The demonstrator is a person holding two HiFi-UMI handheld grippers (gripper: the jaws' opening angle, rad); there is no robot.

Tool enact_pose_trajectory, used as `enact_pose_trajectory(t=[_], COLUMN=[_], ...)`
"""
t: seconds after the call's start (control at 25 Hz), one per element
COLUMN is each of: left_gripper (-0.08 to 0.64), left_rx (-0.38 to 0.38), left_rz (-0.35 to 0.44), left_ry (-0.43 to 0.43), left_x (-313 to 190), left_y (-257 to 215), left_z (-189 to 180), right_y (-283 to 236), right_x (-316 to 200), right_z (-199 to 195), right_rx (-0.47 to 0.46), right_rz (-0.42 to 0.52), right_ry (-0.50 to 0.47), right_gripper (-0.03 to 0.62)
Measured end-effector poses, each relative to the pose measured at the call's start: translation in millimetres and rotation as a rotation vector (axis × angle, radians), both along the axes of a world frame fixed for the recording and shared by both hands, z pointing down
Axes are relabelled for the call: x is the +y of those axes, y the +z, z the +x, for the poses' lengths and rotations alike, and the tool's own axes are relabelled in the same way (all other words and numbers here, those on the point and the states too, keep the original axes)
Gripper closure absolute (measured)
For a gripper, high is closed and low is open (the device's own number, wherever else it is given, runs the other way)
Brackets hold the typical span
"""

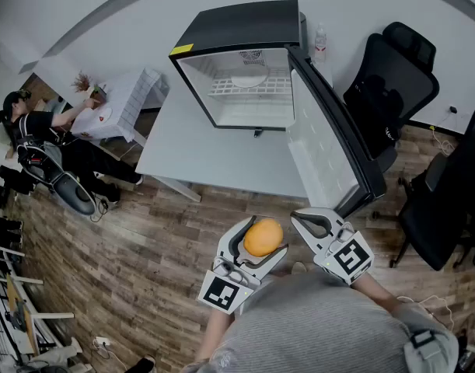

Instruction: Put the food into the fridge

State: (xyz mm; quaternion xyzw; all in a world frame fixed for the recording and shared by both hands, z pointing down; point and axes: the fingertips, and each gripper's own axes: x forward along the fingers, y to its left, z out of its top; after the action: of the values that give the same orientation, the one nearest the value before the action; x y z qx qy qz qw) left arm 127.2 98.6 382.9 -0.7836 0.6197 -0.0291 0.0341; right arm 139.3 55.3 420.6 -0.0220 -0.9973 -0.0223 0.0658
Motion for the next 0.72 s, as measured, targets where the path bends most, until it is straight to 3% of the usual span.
enact_pose_trajectory(t=[0.72], left_gripper=[0.187], left_rx=[0.000], left_rz=[-0.006], left_ry=[-0.008], left_x=[2.8], left_y=[2.1], left_z=[1.4], right_y=[-5.1], right_x=[1.9], right_z=[-0.5], right_rx=[-0.019], right_rz=[-0.008], right_ry=[0.001], right_gripper=[0.579])
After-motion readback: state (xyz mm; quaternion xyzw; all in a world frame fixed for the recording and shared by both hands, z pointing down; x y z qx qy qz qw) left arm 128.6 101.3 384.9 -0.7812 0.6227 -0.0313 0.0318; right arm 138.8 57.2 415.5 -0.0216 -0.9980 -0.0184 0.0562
